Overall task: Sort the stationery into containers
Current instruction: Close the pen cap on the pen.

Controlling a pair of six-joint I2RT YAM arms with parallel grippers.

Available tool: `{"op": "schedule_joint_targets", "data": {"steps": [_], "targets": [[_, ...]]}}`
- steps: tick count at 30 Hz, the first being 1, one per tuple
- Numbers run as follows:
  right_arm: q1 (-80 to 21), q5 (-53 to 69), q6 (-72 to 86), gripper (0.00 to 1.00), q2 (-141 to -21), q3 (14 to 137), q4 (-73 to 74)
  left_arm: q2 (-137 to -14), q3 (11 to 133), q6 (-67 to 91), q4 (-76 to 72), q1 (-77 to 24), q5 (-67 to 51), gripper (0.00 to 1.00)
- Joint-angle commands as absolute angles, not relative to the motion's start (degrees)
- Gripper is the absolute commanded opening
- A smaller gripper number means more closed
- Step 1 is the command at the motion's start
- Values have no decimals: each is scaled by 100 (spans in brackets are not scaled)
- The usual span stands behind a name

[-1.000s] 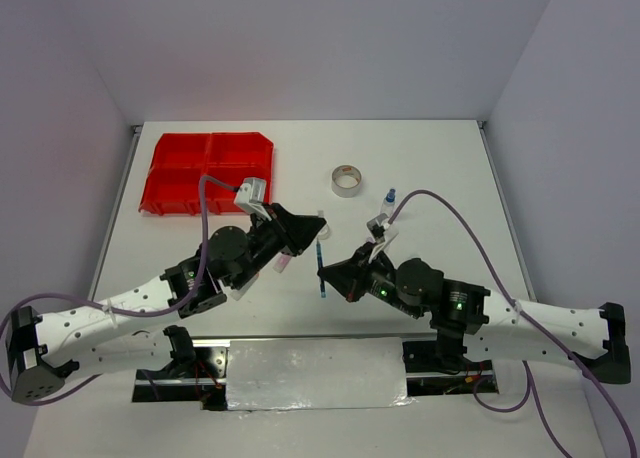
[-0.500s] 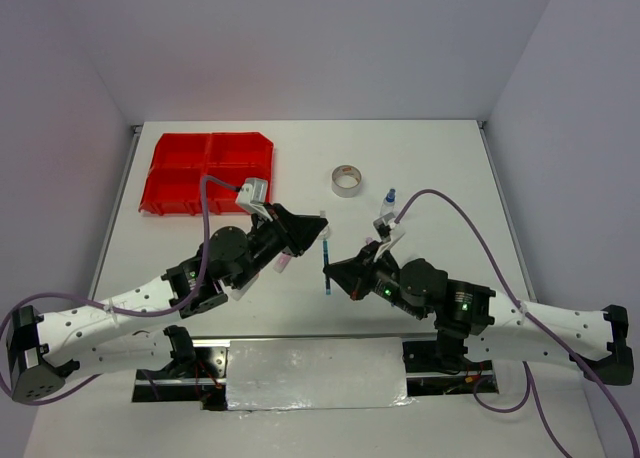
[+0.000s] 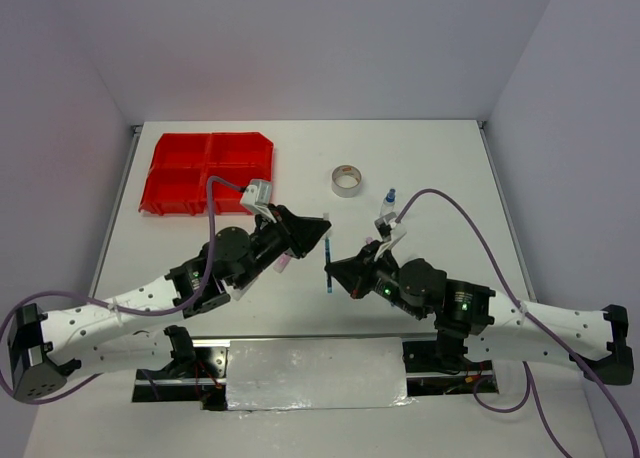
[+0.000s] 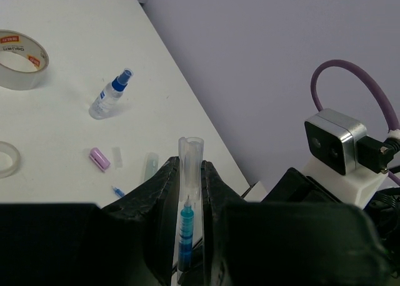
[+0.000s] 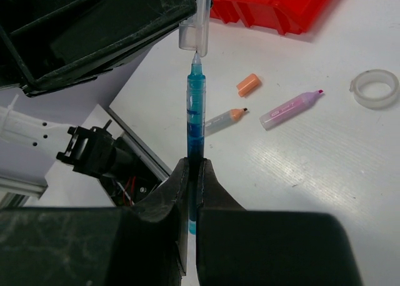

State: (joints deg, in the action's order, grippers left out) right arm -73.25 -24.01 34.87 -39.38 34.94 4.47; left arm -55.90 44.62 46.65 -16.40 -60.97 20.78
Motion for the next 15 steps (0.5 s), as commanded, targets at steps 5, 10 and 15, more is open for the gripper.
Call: {"op": "schedule_joint_targets", "data": {"steps": [5, 10, 15], "targets": [[-7356, -2777, 3489, 0, -3868, 3823, 589, -5695, 4456, 4553, -2100, -6126, 1898, 0], [-7365, -2804, 3498, 0, -3788, 3841, 633, -5748, 4351, 4465, -2215, -6126, 1863, 0], [-7356, -2935, 3542, 0, -3744, 3850, 694, -5853, 4324, 4412, -2329, -6126, 1715, 0]]}}
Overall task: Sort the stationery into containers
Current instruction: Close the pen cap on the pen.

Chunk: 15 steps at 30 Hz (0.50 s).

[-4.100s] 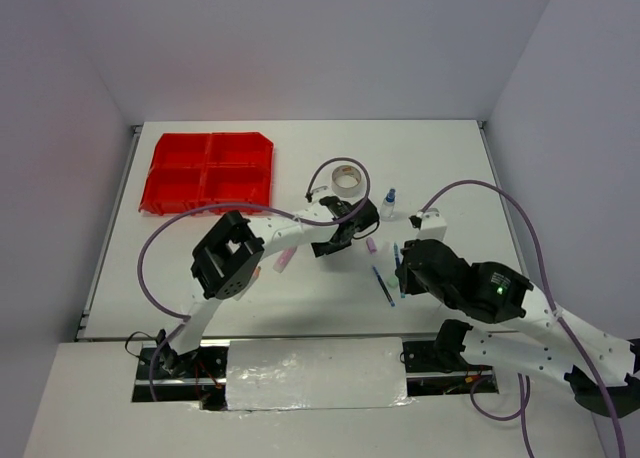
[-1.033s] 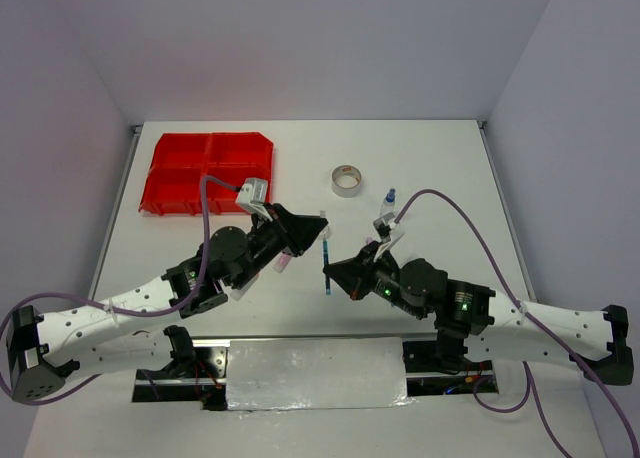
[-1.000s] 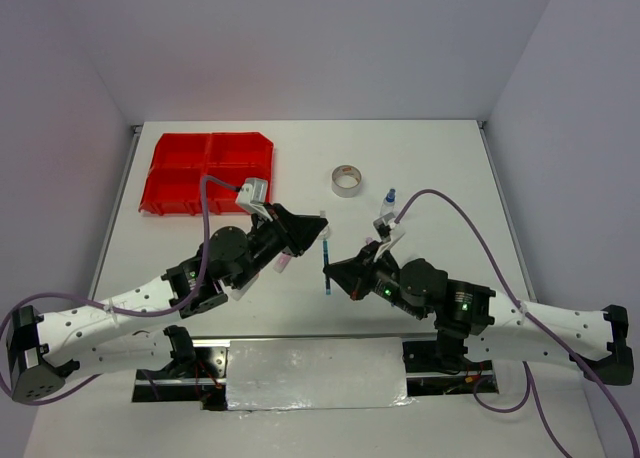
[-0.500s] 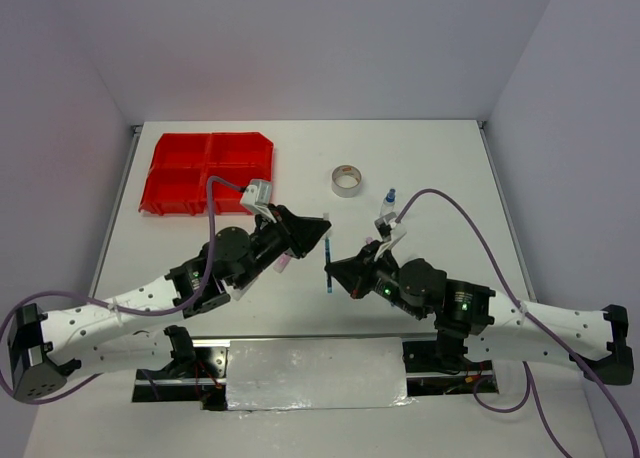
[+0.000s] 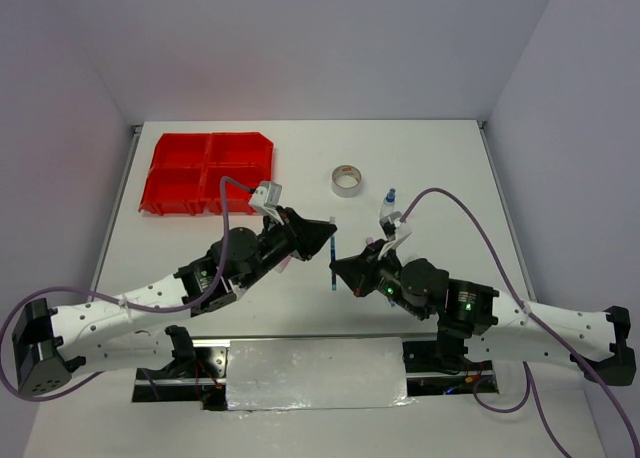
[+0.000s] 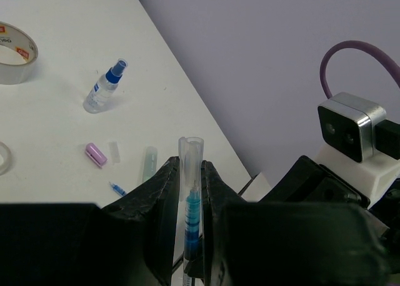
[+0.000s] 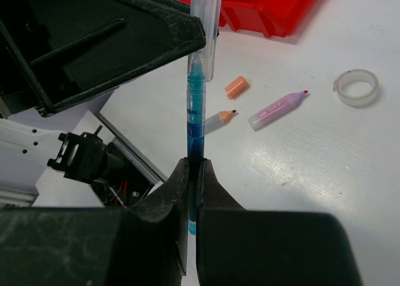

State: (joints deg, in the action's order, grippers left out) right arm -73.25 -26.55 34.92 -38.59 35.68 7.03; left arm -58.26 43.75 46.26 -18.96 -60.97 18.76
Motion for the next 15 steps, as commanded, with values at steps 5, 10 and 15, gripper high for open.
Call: {"op": "schedule_joint_targets", "data": {"steps": [5, 10, 15], "targets": [[-7356, -3085, 3472, 0, -3718, 3902, 677, -5915, 4307, 4377, -2496, -6126, 1477, 0], [-7356, -3514, 3191, 0, -3683, 4148, 729, -5854, 4289, 4412, -2505, -6135, 1354, 5], [-7348, -3315, 2533, 0, -3761, 4333, 196, -5783, 4280, 4351, -2514, -6152, 1362, 19]]}}
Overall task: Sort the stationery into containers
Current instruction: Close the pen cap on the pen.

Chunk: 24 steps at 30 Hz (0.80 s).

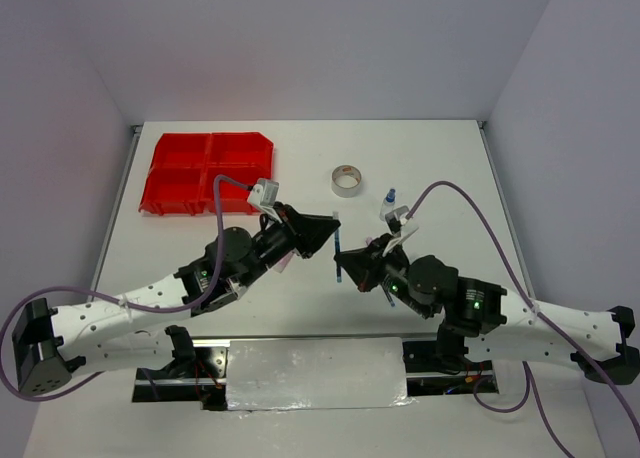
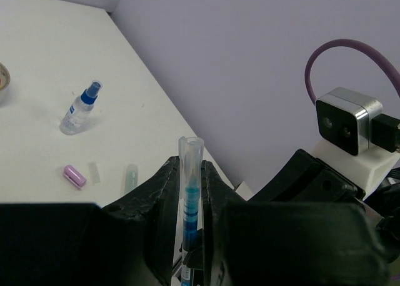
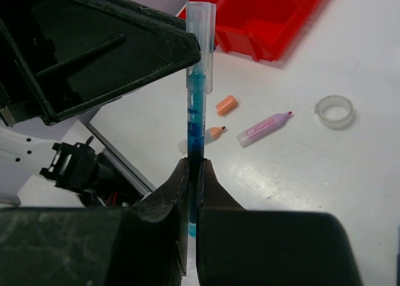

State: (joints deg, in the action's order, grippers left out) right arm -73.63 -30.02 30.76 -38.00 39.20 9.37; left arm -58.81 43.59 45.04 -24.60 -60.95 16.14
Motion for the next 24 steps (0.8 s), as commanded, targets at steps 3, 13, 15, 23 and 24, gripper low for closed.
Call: {"op": "schedule_joint_targets", "data": {"steps": [3, 13, 15, 23, 24], "targets": [[-7348, -2691, 1996, 0, -3867, 4263, -156, -5722, 4333, 4255, -2444, -6152, 1345, 32], [-7356, -2724, 1960, 0, -3990, 4201, -325, -5476, 4447, 4052, -2197, -6161, 1345, 56], [-7339, -2768, 1951, 0, -3990, 4236, -325, -5432, 4377, 4034, -2258, -6161, 1266, 52], [-7348, -2549, 1899, 0, -4122, 4421, -246, -5361, 4359, 3833, -2417, -6170, 888, 0], [-7356, -2497, 1872, 1, -4113, 4403, -272, -5353, 4359, 3780, -2460, -6170, 792, 0]]}}
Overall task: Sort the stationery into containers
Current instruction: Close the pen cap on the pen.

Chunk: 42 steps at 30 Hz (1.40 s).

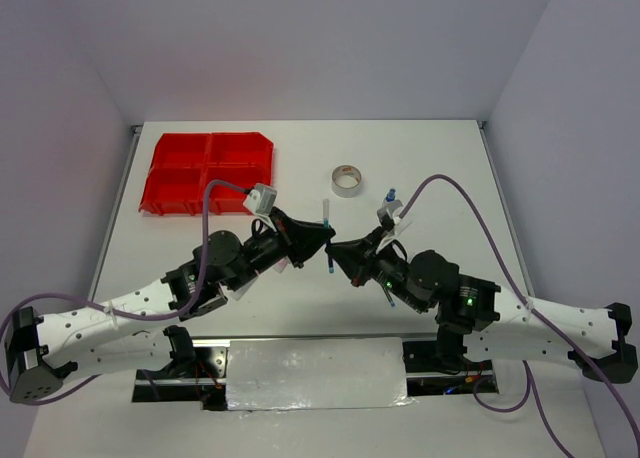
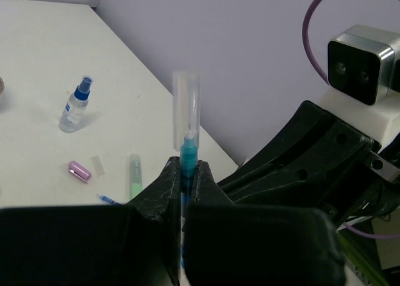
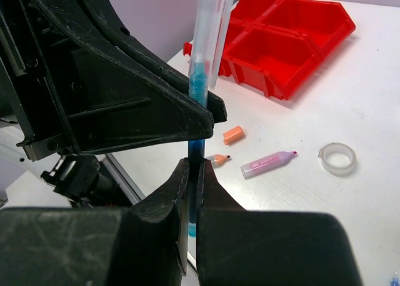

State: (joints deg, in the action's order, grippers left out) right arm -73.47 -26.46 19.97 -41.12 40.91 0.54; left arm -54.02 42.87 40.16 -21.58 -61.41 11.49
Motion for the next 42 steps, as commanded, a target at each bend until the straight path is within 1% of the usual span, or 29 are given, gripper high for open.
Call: {"op": "schedule_joint_targets", "data": {"steps": [1, 3, 5, 11, 12, 13, 14, 18, 21, 23, 24, 25, 26, 27, 28, 30, 31, 33, 34, 36, 37, 42], "targets": [[-7356, -2348, 1863, 2, -4105, 4360, -307, -5344, 4342, 3736, -2522, -6170, 582, 0], [-7356, -2294, 1872, 14, -4061, 4324, -343, -5274, 4281, 3586, -2759, -6170, 396, 0], [-7356, -2241, 1881, 29, -4008, 4245, -404, -5204, 4201, 3464, -2908, -6170, 212, 0], [-7356, -2197, 1899, 29, -3990, 4131, -430, -5027, 4104, 3287, -3085, -6170, 194, 0], [-7348, -2189, 1898, 30, -3973, 4079, -448, -5010, 4104, 3261, -3111, -6170, 159, 0], [-7348, -2162, 1881, 36, -3955, 4061, -483, -5010, 4104, 3191, -3146, -6170, 89, 0], [-7356, -2032, 1820, 37, -3955, 4034, -570, -5010, 4096, 3164, -3207, -6170, 44, 0], [-7356, -1697, 1732, 36, -4043, 4087, -624, -5001, 4096, 3015, -3357, -6170, -263, 0], [-7348, -1661, 1723, 30, -4140, 4140, -659, -5045, 4105, 2945, -3419, -6170, -421, 0], [-7356, -1687, 1723, 20, -4140, 4113, -755, -5045, 4070, 2971, -3497, -6179, -536, 0], [-7356, -1687, 1714, 16, -4131, 4078, -791, -5036, 4035, 2971, -3533, -6179, -562, 1], [-7348, -1670, 1714, 9, -4122, 4069, -843, -5027, 3999, 2988, -3551, -6179, -545, 3], [-7348, -1661, 1714, 6, -4122, 4069, -879, -5010, 3982, 2980, -3533, -6187, -536, 10], [-7348, -1652, 1714, 4, -4122, 4078, -879, -5010, 3981, 2971, -3498, -6196, -510, 15], [-7348, -1635, 1714, 0, -4122, 4078, -879, -4992, 3999, 2936, -3446, -6196, -423, 26], [-7356, -1635, 1705, 0, -4122, 4104, -853, -4983, 4078, 2848, -3236, -6205, -378, 39], [-7348, -1643, 1705, 0, -4139, 4113, -826, -4983, 4096, 2822, -3173, -6205, -378, 53], [-7356, -1652, 1714, 0, -4122, 4131, -809, -4975, 4131, 2778, -3042, -6205, -334, 67], [-7348, -1652, 1705, 0, -4113, 4140, -800, -4975, 4140, 2725, -3015, -6214, -325, 78], [-7356, -1679, 1705, 0, -4104, 4157, -765, -4957, 4148, 2716, -2858, -6214, -185, 89], [-7348, -1705, 1696, 0, -4096, 4157, -730, -4948, 4166, 2681, -2822, -6214, -167, 99], [-7348, -1785, 1661, 0, -4210, 4245, -519, -4869, 4394, 2558, -2383, -6223, 245, 99]]}}
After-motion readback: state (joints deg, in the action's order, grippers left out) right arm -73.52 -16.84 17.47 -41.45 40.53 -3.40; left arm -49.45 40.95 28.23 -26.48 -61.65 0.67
